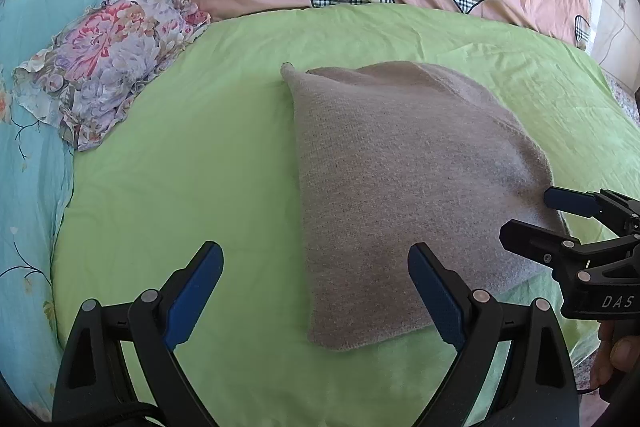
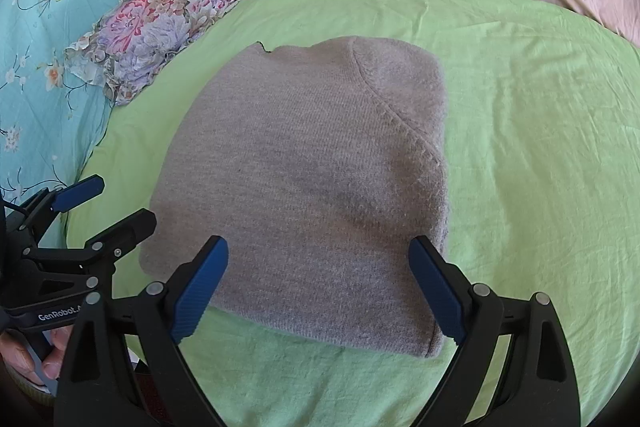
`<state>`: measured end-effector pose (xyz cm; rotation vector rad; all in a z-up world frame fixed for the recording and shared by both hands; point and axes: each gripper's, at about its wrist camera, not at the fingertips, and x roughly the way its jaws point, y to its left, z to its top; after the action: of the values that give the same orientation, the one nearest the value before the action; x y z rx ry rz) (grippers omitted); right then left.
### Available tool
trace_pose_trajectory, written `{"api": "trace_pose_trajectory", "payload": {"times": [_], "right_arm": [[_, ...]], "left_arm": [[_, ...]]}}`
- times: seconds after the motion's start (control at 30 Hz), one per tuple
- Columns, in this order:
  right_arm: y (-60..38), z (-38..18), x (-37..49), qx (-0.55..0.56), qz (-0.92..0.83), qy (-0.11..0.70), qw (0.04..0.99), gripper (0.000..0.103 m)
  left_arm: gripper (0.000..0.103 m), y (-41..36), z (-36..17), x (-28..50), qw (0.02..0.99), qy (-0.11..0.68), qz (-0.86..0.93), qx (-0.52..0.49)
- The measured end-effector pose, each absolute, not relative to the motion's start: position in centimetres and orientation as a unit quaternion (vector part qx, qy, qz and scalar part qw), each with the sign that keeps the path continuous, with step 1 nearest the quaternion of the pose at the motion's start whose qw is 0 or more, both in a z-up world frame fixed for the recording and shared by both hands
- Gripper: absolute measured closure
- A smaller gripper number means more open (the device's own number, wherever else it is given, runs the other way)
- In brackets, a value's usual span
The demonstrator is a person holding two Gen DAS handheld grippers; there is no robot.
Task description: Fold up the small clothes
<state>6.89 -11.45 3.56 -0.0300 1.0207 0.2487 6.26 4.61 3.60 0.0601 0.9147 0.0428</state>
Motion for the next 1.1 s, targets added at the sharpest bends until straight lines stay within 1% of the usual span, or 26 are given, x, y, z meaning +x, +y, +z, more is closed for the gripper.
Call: {"api": "trace_pose_trajectory", "payload": {"times": [1.1], "right_arm": [[-11.50, 4.28, 6.73, -0.013, 0.123, 0.484, 0.866, 0.010]], "left_arm": [[0.009, 4.31, 3.91, 6.27, 0.897, 0.440, 0.014, 0.033]]}}
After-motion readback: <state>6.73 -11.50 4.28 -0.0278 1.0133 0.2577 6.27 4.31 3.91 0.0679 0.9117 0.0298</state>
